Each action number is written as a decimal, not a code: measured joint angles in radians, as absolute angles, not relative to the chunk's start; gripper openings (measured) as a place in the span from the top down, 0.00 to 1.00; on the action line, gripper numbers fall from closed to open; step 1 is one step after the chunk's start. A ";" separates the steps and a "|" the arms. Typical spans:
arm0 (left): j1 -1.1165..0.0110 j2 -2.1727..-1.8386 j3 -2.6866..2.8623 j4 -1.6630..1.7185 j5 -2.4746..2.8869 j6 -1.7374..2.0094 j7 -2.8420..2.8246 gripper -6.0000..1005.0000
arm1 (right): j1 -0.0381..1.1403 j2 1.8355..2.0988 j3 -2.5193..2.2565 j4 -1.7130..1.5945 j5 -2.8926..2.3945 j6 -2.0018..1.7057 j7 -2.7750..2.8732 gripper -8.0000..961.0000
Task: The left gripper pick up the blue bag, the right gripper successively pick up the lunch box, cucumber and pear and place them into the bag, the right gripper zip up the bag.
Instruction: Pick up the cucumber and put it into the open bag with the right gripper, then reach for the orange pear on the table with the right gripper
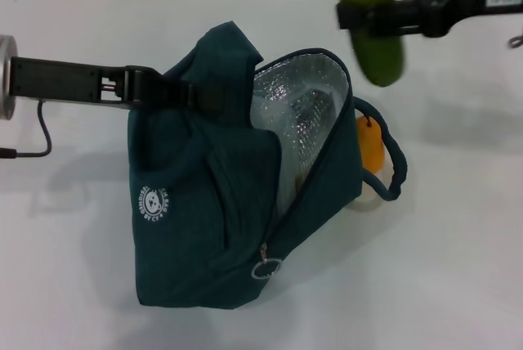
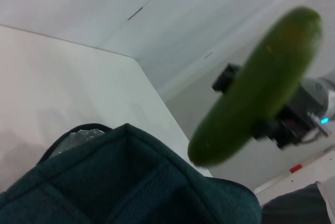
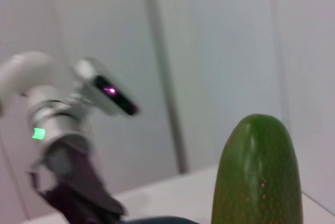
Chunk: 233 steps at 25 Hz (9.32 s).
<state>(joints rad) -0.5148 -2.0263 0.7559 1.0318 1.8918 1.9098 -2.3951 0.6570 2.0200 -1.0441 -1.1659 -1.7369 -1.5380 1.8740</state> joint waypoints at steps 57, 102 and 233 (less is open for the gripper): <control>-0.471 -2.021 0.719 0.989 1.892 1.909 -2.329 0.94 | 0.638 2.028 -1.555 -0.621 -1.064 -1.516 1.137 0.26; -0.468 -2.020 0.713 0.989 1.891 1.910 -2.335 0.94 | 0.661 2.026 -1.627 -0.560 -1.053 -1.452 1.089 0.18; -0.380 -1.989 0.468 0.877 1.894 1.899 -2.207 0.94 | 0.451 2.023 -1.333 -0.486 -1.174 -1.299 0.974 0.13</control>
<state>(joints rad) -0.3805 -1.9889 0.4683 0.8770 1.8944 1.8994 -2.2067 0.4512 2.0234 -1.3327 -0.4864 -1.1736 -1.2986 0.9745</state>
